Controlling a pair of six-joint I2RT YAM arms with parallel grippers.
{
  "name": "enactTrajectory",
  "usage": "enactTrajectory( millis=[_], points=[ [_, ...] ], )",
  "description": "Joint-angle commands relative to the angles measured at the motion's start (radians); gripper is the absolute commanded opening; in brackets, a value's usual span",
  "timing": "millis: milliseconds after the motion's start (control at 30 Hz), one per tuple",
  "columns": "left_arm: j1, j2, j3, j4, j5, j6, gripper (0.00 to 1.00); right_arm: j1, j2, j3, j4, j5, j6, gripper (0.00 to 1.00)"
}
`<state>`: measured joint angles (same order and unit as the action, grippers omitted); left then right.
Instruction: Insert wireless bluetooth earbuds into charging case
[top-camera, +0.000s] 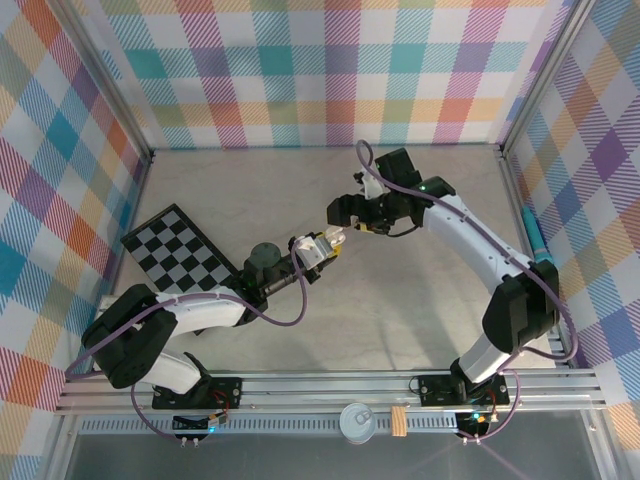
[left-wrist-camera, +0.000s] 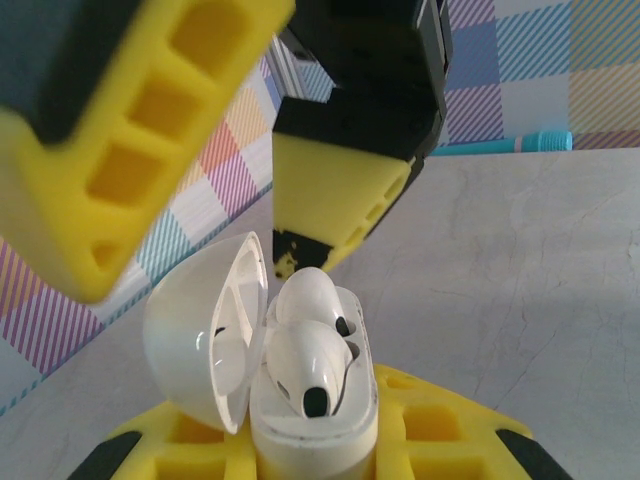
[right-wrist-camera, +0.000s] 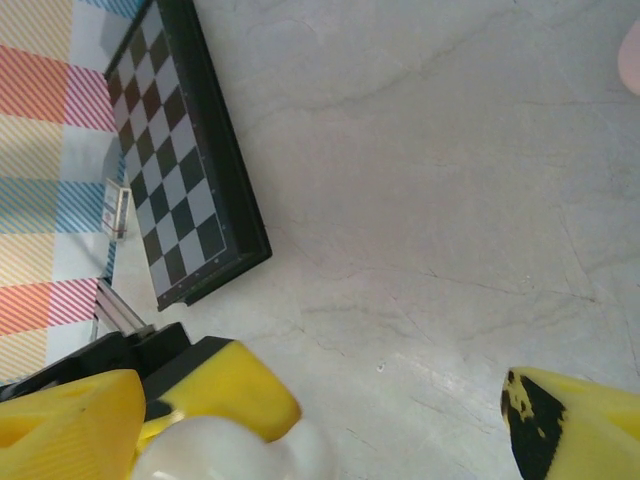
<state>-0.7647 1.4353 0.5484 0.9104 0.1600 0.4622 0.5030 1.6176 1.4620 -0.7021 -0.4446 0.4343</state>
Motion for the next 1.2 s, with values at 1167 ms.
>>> enactTrajectory(
  millis=[1167],
  points=[
    [0.016,-0.299,0.026,-0.502,0.367,0.032,0.02,0.083,-0.495,-0.298,0.021,-0.165,-1.285,0.74]
  ],
)
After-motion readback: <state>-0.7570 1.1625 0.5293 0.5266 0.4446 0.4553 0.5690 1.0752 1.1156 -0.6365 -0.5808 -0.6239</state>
